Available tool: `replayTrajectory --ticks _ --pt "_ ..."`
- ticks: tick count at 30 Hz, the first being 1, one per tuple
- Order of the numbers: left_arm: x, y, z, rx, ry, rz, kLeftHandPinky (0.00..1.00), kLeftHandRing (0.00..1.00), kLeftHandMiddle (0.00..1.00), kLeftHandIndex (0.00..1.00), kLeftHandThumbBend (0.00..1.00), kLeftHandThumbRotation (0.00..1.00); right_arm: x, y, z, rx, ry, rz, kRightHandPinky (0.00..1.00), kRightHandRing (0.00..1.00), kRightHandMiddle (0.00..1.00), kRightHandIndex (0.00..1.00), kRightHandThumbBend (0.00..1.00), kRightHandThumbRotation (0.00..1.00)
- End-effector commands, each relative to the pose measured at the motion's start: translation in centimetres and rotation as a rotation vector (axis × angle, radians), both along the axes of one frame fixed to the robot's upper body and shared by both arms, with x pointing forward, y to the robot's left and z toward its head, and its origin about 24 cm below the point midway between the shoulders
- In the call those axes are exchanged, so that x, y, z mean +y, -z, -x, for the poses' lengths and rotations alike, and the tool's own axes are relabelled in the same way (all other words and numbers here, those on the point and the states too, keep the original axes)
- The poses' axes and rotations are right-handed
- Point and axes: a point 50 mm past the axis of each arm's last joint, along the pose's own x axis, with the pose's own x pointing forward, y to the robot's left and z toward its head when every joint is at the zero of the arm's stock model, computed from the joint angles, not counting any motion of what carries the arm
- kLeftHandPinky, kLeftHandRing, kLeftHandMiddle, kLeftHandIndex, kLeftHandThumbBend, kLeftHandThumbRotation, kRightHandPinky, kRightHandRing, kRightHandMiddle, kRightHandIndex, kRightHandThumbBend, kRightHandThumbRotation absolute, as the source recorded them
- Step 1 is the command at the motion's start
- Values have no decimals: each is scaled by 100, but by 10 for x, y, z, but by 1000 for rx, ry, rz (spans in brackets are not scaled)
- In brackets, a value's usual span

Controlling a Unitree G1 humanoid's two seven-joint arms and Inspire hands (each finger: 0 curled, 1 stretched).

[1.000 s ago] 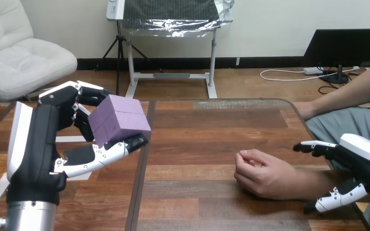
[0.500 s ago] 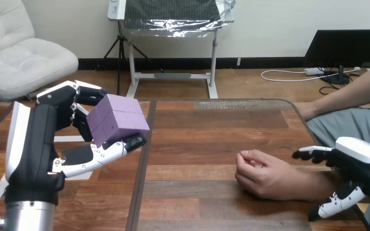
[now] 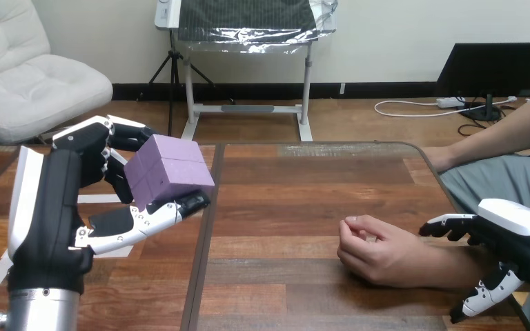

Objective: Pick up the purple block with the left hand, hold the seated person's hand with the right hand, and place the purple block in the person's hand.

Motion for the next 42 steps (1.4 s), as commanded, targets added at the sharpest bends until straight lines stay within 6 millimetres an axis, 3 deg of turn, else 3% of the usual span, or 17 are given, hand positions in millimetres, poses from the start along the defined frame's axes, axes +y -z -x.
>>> replayTrajectory --ticks 1,18,42 --pt "-4 -14 -1 -87 24 8 23 29 34 38 52 0 2 -2 -8 -11 -1 37 71 82 84 83 100 3" --pt "-4 -15 -1 -90 19 10 22 28 34 38 51 0 9 17 -11 36 -5 119 58 74 77 77 92 1" --pt "-3 -15 0 -94 24 38 21 27 34 38 48 0 18 39 -16 101 -54 201 52 66 70 70 81 7"
